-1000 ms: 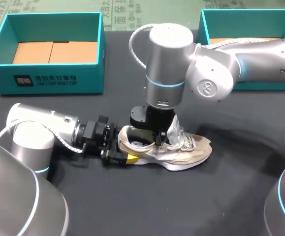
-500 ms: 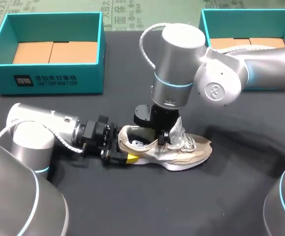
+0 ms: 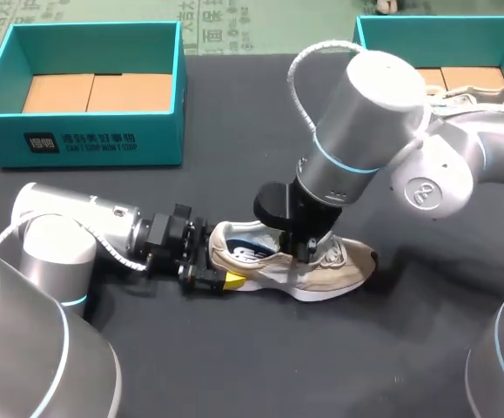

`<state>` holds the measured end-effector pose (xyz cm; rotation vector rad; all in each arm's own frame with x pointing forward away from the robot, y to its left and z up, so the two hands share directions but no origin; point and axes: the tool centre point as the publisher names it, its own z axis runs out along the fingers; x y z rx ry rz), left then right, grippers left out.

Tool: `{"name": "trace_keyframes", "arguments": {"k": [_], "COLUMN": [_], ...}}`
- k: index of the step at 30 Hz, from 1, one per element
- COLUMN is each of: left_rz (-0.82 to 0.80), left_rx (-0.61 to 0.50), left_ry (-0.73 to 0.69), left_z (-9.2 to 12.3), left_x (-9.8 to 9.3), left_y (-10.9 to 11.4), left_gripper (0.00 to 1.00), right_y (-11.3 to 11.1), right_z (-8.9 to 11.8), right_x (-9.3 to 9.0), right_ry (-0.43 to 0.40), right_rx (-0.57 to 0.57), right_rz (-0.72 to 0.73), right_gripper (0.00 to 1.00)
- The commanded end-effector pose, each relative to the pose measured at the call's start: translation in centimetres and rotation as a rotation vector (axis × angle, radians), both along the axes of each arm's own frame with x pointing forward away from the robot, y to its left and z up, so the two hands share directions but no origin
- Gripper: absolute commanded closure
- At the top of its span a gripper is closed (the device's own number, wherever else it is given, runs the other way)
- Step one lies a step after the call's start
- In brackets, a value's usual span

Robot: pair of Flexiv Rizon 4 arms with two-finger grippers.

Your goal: Take the shoe out of the shoebox, open the shoe tongue, remove and reinsert the insole, then place the shoe into the shoebox

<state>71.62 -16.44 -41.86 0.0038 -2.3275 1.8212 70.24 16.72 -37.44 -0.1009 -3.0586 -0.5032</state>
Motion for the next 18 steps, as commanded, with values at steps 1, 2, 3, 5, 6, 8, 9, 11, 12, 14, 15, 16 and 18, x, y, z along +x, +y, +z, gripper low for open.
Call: {"name": "trace_keyframes", "arguments": {"k": [1,2,3,5,6,8,9,11,12,14,15,16,18], "left_rz": [0.002,0.002,0.002,0.002,0.002,0.002,0.002,0.002,0.002,0.002,0.002,0.002,0.002], "left_rx": [0.002,0.002,0.002,0.002,0.002,0.002,0.002,0.002,0.002,0.002,0.002,0.002,0.002], "left_ry": [0.001,0.001,0.001,0.001,0.001,0.001,0.001,0.001,0.001,0.001,0.001,0.001,0.001], "left_z": [-0.4,-0.4,-0.4,-0.4,-0.4,-0.4,-0.4,-0.4,-0.4,-0.4,-0.4,-0.4,-0.4], "left_x": [0.2,0.2,0.2,0.2,0.2,0.2,0.2,0.2,0.2,0.2,0.2,0.2,0.2], "left_y": [0.0,0.0,0.0,0.0,0.0,0.0,0.0,0.0,0.0,0.0,0.0,0.0,0.0], "left_gripper": [1.00,1.00,1.00,1.00,1.00,1.00,1.00,1.00,1.00,1.00,1.00,1.00,1.00], "right_y": [-1.5,-1.6,-1.8,-2.0,-2.1,-2.1,-2.1,-2.1,-2.0,-1.8,-1.7,-1.4,-1.0], "right_z": [1.6,1.8,2.0,2.2,2.4,2.6,2.7,2.9,3.0,3.1,3.3,3.3,3.5], "right_x": [-0.4,-0.2,-0.1,0.2,0.4,0.7,0.9,1.1,1.3,1.5,1.7,1.8,2.1], "right_ry": [-0.028,-0.035,-0.038,-0.046,-0.045,-0.044,-0.046,-0.044,-0.045,-0.039,-0.040,-0.034,-0.034], "right_rx": [0.054,0.073,0.086,0.104,0.111,0.122,0.133,0.138,0.143,0.149,0.151,0.144,0.153], "right_rz": [0.005,0.011,0.015,0.022,0.028,0.041,0.048,0.064,0.074,0.093,0.106,0.115,0.142], "right_gripper": [1.00,1.00,1.00,1.00,1.00,1.00,1.00,1.00,1.00,1.00,1.00,1.00,1.00]}}
